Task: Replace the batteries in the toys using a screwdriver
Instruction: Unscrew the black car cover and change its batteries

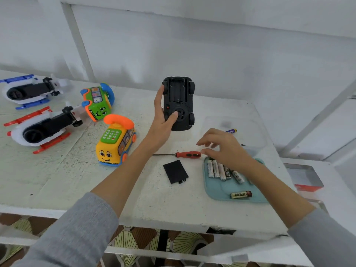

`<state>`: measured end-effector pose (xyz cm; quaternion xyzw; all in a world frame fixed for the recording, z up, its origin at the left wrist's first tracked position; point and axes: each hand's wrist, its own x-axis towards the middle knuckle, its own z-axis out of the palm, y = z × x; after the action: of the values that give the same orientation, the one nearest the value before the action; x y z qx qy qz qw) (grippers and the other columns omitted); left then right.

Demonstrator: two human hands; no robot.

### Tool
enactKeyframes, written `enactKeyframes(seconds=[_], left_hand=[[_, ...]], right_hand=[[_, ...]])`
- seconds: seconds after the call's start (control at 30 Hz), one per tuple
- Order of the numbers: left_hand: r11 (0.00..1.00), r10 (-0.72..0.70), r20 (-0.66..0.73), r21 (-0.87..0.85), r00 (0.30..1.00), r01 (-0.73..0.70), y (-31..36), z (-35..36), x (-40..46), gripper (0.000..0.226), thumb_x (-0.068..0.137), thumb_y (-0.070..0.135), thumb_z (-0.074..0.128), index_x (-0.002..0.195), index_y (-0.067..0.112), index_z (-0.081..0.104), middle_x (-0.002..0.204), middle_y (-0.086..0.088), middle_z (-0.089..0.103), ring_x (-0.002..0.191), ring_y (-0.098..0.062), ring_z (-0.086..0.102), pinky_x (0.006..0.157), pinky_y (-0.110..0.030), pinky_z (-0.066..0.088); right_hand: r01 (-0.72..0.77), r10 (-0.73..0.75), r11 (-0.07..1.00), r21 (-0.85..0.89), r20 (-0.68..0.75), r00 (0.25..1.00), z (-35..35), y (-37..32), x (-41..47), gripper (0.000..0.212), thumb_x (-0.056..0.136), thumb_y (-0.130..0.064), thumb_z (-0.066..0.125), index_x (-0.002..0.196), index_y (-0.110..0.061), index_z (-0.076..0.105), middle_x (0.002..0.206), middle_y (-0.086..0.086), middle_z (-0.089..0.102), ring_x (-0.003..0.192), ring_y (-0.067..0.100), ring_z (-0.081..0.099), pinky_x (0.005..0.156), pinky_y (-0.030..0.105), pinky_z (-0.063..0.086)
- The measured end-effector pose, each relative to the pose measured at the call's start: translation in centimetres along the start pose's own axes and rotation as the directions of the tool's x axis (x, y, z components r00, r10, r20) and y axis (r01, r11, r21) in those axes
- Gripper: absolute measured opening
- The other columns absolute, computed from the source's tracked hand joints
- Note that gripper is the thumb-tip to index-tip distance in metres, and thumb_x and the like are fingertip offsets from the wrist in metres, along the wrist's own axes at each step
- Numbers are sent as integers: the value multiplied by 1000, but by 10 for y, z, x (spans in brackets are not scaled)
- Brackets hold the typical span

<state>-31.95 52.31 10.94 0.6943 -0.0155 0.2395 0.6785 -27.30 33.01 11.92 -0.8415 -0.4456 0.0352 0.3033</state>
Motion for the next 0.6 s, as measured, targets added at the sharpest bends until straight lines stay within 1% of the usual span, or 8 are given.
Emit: enactKeyframes(seconds=[0.07, 0.17, 0.23, 0.33, 0.4, 0.47, 0.53, 0.6], left_hand=[[999, 20, 34, -49, 999, -18, 6, 19, 7, 64, 100, -2, 38, 145, 30, 5, 146, -22, 35, 105, -2, 61, 81, -16, 51], [996, 35, 88, -84, 995, -28, 8, 49, 13, 67, 100, -3, 38, 149, 24, 1, 144, -22, 39, 100, -2, 62, 83, -16, 50], [996, 31, 128, -89, 991, -20, 4, 66, 13, 68, 100, -3, 38, 149, 24, 0, 144, -22, 39, 102, -4, 62, 86, -18, 51], [996, 29, 178, -92, 984, -13, -5, 84, 10, 69, 100, -2, 39, 149, 26, 0, 146, -23, 37, 109, -12, 59, 91, -22, 50], [996, 28, 201, -92, 979, -10, -8, 91, 7, 68, 100, -2, 38, 150, 25, 0, 144, -22, 39, 107, -11, 60, 88, -21, 51], [996, 22, 213, -85, 977, -4, -10, 96, 5, 68, 100, -2, 38, 150, 24, -1, 143, -22, 41, 104, -8, 62, 86, -19, 51], [996, 4, 219, -90, 976, 16, -12, 98, 2, 68, 101, -1, 38, 150, 26, -1, 142, -20, 42, 104, -6, 61, 84, -18, 51], [995, -8, 219, -96, 976, 30, -13, 99, 0, 69, 101, 1, 38, 150, 27, -1, 144, -19, 40, 108, -8, 60, 83, -17, 51]], right_hand=[[-31, 31, 999, -14, 10, 999, -19, 5, -16, 13, 77, -3, 71, 87, -10, 72, 81, -9, 56, 67, 2, 55, 65, 10, 43], [-135, 138, 990, -30, 103, 985, -39, 15, -42, 11, 73, -3, 74, 79, -12, 74, 74, -7, 58, 66, -1, 53, 63, 7, 38], [-193, 203, 979, -70, 197, 959, -44, 20, -59, 11, 71, -4, 76, 78, -12, 75, 72, -8, 58, 65, -3, 52, 62, 9, 37], [-214, 250, 966, -144, 319, 914, -45, 24, -79, 10, 72, -11, 77, 82, -13, 76, 72, -14, 53, 68, -11, 49, 63, 9, 34], [-225, 271, 960, -166, 354, 895, -43, 25, -88, 14, 73, -15, 76, 87, -14, 75, 77, -10, 51, 69, -7, 47, 64, 9, 34], [-224, 279, 957, -186, 363, 889, -40, 28, -93, 21, 73, -19, 77, 93, -17, 74, 82, -4, 48, 70, -2, 42, 63, 13, 33], [-229, 288, 953, -197, 360, 888, -37, 31, -96, 27, 72, -21, 78, 98, -18, 72, 84, -4, 46, 72, -1, 39, 66, 21, 33], [-236, 293, 952, -196, 351, 890, -34, 32, -97, 25, 72, -20, 78, 96, -16, 72, 83, -6, 44, 74, 4, 41, 70, 25, 35]])
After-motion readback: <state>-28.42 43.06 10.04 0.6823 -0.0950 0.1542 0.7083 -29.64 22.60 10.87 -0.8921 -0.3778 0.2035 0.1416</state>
